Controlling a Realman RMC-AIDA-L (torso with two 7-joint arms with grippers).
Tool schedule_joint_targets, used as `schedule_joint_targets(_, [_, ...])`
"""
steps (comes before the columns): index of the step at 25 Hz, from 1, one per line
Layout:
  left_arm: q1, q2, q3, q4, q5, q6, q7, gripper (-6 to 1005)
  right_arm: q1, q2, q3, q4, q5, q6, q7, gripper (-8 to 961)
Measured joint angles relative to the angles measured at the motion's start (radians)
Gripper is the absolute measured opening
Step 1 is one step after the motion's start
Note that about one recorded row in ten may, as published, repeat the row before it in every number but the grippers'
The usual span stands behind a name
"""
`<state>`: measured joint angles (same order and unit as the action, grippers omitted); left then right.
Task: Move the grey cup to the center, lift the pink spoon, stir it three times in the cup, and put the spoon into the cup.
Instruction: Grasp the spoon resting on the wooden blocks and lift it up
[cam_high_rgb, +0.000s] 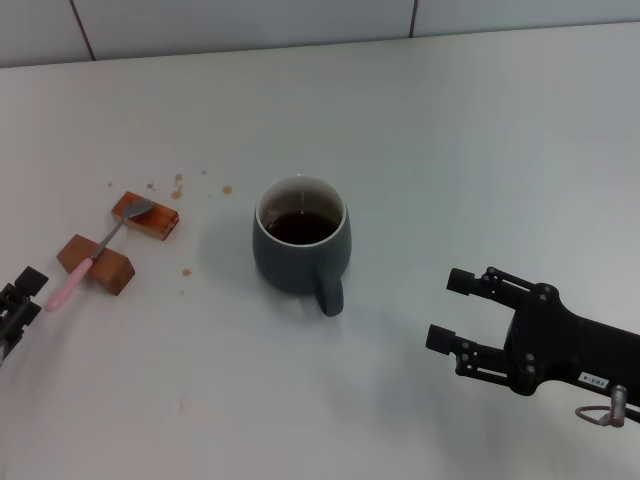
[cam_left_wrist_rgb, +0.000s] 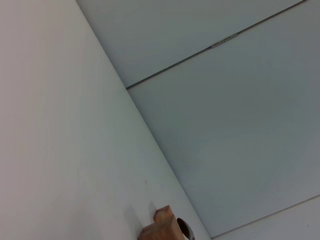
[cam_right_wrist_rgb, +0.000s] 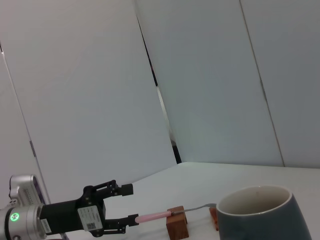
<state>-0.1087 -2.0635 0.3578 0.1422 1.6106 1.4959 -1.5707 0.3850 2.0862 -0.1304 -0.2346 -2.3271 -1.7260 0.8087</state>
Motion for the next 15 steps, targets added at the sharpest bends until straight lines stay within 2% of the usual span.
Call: schedule_joint_targets(15, [-0.013,-0.001,0.021,-0.01,0.0,-0.021,-0.011,834,0.0,0.0,0.0,0.0,0.0,-0.001,0.001,788])
